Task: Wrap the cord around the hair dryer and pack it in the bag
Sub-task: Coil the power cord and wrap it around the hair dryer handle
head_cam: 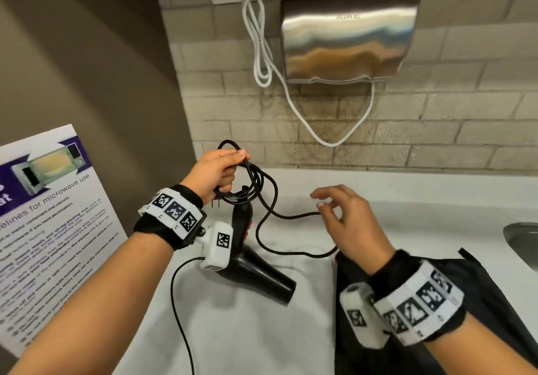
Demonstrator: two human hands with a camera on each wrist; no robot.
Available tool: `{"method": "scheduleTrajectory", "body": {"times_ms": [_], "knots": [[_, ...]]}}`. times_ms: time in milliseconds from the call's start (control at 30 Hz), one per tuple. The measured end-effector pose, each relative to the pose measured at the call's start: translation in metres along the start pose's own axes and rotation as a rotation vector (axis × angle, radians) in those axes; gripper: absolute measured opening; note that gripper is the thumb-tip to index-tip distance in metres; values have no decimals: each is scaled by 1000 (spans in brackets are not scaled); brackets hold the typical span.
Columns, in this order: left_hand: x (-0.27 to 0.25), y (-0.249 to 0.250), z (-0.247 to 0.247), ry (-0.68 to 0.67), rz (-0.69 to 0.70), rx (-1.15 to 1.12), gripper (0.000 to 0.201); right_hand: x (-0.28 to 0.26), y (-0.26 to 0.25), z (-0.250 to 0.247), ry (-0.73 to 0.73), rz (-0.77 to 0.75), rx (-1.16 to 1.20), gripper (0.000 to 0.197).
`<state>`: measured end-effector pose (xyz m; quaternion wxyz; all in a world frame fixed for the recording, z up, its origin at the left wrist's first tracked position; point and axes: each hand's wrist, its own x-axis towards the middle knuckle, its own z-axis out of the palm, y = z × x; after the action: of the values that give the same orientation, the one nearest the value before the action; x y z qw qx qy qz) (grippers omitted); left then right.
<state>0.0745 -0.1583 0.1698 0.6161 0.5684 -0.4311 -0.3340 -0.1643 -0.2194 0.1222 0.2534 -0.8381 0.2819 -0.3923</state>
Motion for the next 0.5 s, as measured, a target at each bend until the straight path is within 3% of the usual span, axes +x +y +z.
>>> {"method": "scheduleTrajectory", "body": {"times_ms": [167,267,367,433,500], "knots": [[-4,4,-9,-107,-10,4,39,35,-7,0,-295,4,-183,29],[-3,7,-17,-148,-19,12,47,35,-8,13,-688,137,-274,47],[-1,10,-25,-165,-20,39,40,19,-7,31,-981,246,-234,42],[0,11,-26,-173,-15,52,28,9,-8,42,-1004,302,-63,27],[0,12,-25,-178,-26,48,25,8,-9,49,-886,313,82,21]]}}
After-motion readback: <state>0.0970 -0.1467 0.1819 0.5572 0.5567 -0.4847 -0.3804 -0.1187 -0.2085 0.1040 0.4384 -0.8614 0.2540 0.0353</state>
